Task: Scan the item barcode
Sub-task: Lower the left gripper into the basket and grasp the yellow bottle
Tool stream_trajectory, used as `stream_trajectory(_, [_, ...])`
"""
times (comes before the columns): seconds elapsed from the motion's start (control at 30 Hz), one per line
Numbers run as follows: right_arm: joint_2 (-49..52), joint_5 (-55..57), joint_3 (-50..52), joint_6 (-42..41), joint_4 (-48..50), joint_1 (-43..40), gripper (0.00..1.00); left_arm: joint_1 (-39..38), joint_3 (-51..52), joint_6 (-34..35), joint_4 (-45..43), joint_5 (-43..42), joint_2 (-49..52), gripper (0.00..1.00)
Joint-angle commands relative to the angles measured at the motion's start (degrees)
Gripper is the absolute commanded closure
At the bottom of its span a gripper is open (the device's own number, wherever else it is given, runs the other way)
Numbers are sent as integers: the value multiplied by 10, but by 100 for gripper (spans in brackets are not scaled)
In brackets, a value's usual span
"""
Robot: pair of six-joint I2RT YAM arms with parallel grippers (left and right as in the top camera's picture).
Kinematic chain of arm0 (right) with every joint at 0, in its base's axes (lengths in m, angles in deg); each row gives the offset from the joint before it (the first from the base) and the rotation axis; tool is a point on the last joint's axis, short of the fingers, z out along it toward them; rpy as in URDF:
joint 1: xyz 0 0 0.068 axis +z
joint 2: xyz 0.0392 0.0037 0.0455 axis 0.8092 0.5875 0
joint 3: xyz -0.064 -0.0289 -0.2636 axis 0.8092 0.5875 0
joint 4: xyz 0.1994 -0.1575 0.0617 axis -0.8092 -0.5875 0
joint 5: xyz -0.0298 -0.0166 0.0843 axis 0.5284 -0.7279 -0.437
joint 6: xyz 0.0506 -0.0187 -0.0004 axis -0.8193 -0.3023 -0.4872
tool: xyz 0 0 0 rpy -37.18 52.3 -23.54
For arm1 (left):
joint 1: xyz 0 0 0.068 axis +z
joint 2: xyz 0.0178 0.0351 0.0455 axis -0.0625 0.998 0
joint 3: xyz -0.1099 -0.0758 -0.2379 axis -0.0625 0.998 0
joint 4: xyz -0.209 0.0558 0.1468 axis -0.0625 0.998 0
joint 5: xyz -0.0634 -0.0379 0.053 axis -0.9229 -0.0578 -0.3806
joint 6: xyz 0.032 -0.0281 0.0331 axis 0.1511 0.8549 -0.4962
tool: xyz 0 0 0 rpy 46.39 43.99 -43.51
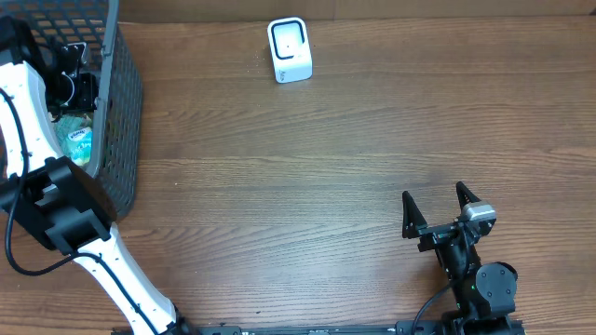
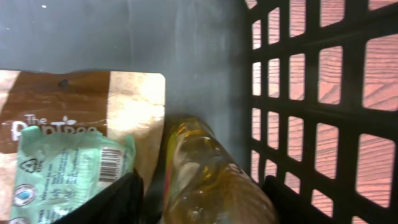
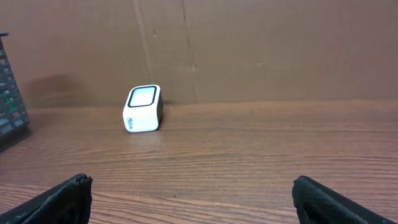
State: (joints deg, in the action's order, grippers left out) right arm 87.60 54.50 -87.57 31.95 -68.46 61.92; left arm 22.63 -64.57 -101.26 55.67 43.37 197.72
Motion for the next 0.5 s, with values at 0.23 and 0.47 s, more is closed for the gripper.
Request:
stream_trajectory(0.23, [-5,3,6,1,2,-2,0,-1,-4,19,-4,18,1,62])
stream_trajectory(0.47, [-5,2,6,1,1,-2,0,-1,-104,97,-5,103,-33,68])
